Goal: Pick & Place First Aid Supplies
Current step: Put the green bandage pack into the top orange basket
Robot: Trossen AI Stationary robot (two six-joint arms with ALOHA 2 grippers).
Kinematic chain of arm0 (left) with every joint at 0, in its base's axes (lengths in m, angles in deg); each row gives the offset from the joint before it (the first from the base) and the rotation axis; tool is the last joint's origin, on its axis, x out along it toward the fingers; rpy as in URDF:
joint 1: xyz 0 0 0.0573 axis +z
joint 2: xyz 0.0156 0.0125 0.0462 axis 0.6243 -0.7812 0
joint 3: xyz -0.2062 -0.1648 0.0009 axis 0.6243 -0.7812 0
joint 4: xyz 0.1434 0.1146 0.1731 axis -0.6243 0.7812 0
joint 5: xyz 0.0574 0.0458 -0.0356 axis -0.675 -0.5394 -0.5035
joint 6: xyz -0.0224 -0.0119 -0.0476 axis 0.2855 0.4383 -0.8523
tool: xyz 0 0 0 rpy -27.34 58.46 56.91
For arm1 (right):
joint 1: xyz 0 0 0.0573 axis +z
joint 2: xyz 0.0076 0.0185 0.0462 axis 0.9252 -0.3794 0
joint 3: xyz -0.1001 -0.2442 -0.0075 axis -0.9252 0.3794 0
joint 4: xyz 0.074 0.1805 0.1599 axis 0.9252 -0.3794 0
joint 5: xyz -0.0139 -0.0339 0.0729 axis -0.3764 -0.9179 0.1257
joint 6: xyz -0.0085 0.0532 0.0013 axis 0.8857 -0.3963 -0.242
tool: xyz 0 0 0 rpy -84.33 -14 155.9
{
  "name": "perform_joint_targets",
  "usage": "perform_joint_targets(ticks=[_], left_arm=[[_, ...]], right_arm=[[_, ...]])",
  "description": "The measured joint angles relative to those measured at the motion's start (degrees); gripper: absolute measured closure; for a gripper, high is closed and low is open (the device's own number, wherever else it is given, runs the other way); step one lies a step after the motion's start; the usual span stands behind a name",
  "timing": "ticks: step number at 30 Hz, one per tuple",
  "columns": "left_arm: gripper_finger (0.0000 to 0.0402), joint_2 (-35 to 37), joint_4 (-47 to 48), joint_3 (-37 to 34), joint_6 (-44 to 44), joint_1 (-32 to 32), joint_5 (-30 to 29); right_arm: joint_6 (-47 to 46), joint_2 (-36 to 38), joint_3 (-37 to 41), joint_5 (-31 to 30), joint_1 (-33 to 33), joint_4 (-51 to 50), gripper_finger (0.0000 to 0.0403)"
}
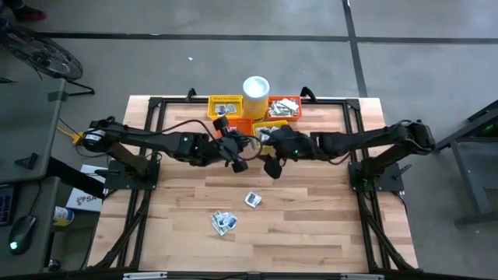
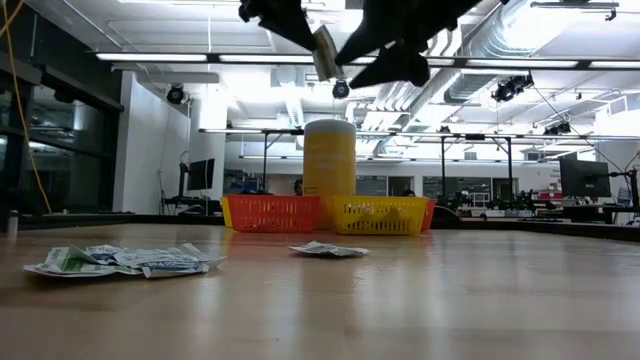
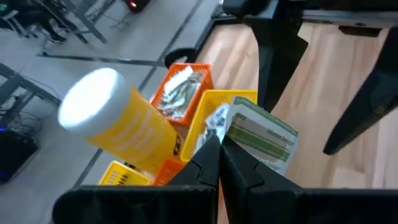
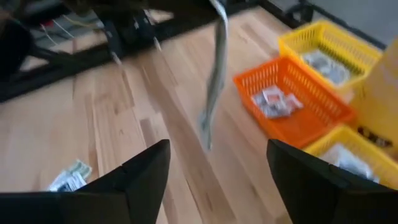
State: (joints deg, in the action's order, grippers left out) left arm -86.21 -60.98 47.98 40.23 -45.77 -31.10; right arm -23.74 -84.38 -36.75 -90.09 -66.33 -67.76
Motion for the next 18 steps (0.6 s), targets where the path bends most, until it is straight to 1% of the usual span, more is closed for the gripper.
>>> perform_joint_targets(ticks=[2, 7, 11, 14, 18], left_arm=[[0.0401, 0.0, 0.0, 0.4, 0.0, 0.0, -1.0], [0.0401, 0.0, -3.0, 0.4, 0.0, 0.0, -1.0], [0.0401, 0.0, -6.1, 0.4, 0.0, 0.0, 0.3], [0.0401, 0.0, -7.9, 0.4, 0.0, 0.0, 0.3], [0.0401, 0.0, -7.7, 0.4, 0.0, 0.0, 0.4]], right_arm=[[1.6, 0.5, 0.0, 0.8, -0.8, 1.3, 0.014], [5.4, 0.8, 0.0, 3.1, -2.3, 5.4, 0.0139], [6.9, 0.8, 0.0, 3.4, -3.2, 6.4, 0.0142], [7.4, 1.0, 0.0, 3.5, -3.7, 6.3, 0.0155], [7.4, 1.5, 0.0, 3.6, -4.1, 6.3, 0.0189]])
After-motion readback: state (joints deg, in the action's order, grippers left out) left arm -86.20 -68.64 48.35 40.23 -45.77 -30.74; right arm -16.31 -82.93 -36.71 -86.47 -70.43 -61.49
